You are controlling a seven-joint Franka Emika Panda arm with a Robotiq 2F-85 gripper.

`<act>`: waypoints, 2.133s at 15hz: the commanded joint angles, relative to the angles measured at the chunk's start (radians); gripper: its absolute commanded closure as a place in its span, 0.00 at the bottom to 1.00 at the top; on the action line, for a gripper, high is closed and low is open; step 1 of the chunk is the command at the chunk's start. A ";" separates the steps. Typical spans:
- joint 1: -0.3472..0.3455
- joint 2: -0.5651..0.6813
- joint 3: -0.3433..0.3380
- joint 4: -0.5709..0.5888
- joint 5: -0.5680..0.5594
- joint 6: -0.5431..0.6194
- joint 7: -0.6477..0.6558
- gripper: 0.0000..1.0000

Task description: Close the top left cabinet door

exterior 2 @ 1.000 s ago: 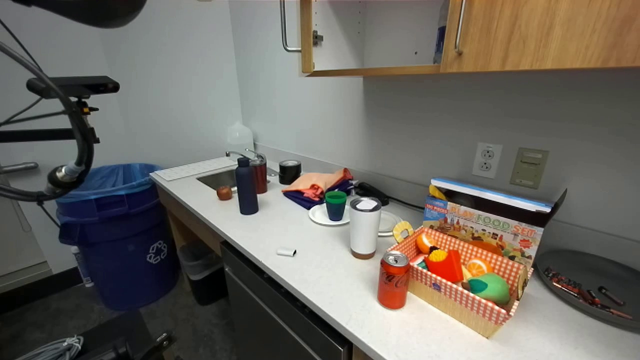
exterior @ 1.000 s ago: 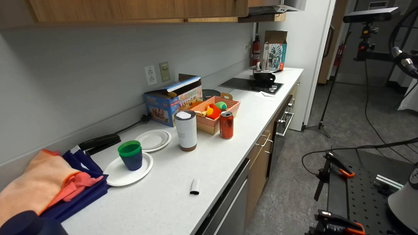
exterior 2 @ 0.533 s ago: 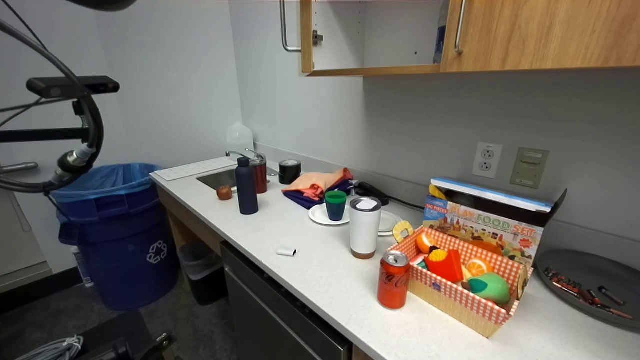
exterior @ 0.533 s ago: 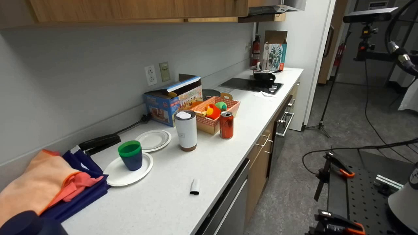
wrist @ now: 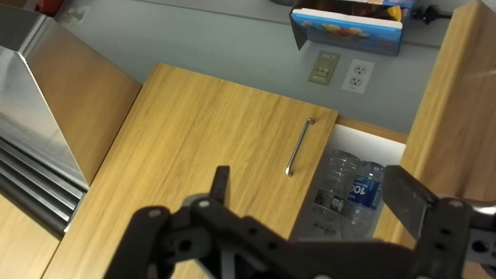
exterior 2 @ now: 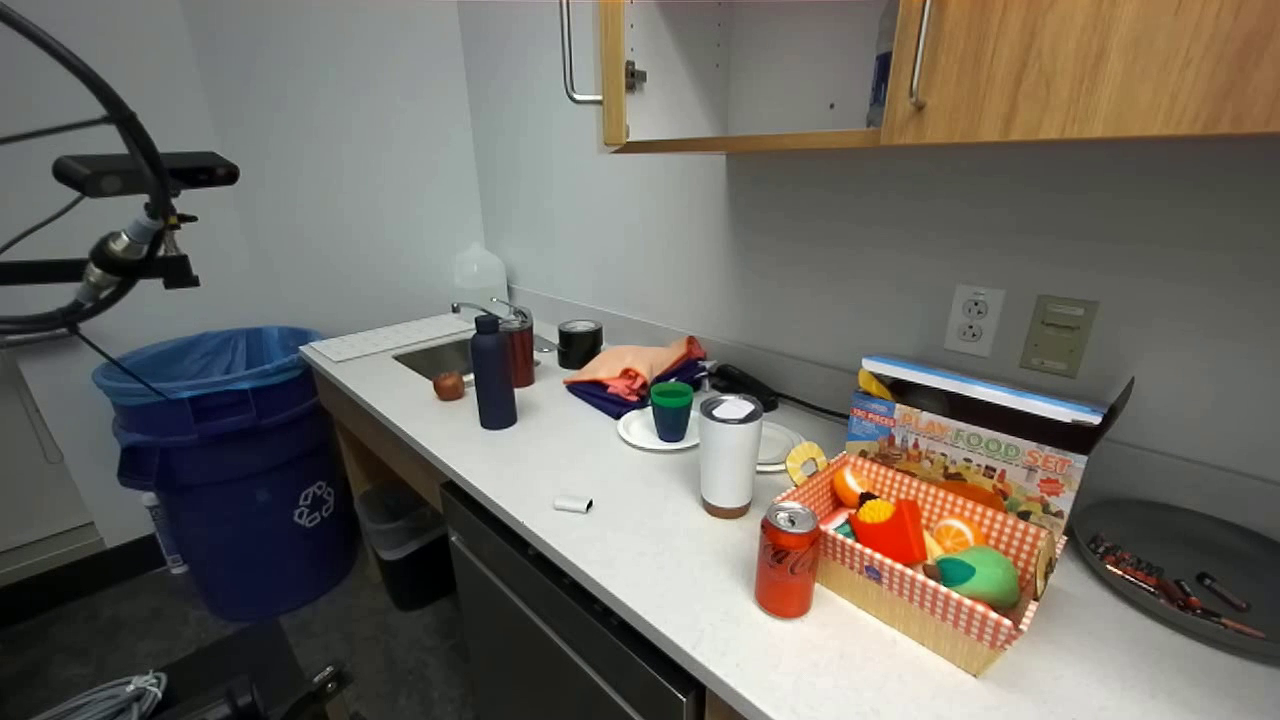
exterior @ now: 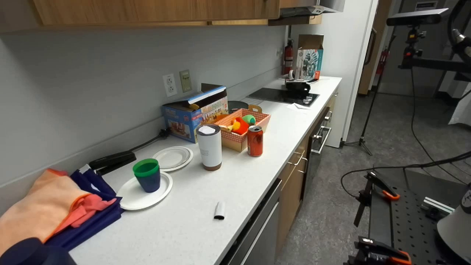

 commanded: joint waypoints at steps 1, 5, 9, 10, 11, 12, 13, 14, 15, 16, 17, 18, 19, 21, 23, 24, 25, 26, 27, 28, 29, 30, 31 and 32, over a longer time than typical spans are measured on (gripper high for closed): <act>0.118 0.013 -0.071 0.048 0.017 -0.015 -0.025 0.00; 0.196 0.024 -0.119 0.072 0.050 0.042 -0.010 0.00; 0.212 0.052 -0.141 0.072 0.080 0.116 0.001 0.00; 0.200 0.063 -0.140 0.068 0.079 0.152 0.010 0.00; 0.176 0.078 -0.136 0.055 0.067 0.215 0.021 0.00; 0.153 0.092 -0.128 0.050 0.059 0.257 0.029 0.00; 0.136 0.114 -0.123 0.047 0.058 0.300 0.030 0.00; 0.111 0.136 -0.116 0.044 0.056 0.340 0.035 0.00; 0.091 0.151 -0.104 0.059 0.059 0.353 0.036 0.00; 0.070 0.169 -0.094 0.062 0.060 0.380 0.037 0.00; 0.050 0.181 -0.084 0.064 0.060 0.405 0.039 0.00; 0.020 0.193 -0.068 0.068 0.057 0.427 0.046 0.00; -0.012 0.202 -0.051 0.070 0.054 0.450 0.054 0.00; -0.090 0.223 -0.008 0.076 0.047 0.509 0.071 0.00; -0.178 0.241 0.049 0.086 0.048 0.561 0.084 0.00; -0.219 0.247 0.077 0.091 0.054 0.579 0.088 0.00; -0.269 0.252 0.112 0.098 0.058 0.595 0.098 0.00; -0.321 0.254 0.148 0.106 0.064 0.609 0.107 0.00; -0.373 0.252 0.185 0.114 0.070 0.622 0.115 0.00; -0.425 0.247 0.222 0.125 0.078 0.628 0.123 0.00; -0.470 0.239 0.254 0.136 0.088 0.629 0.130 0.00; -0.515 0.227 0.285 0.146 0.096 0.627 0.139 0.00; -0.524 0.221 0.297 0.151 0.106 0.611 0.133 0.00; -0.464 0.230 0.260 0.116 0.112 0.616 0.090 0.00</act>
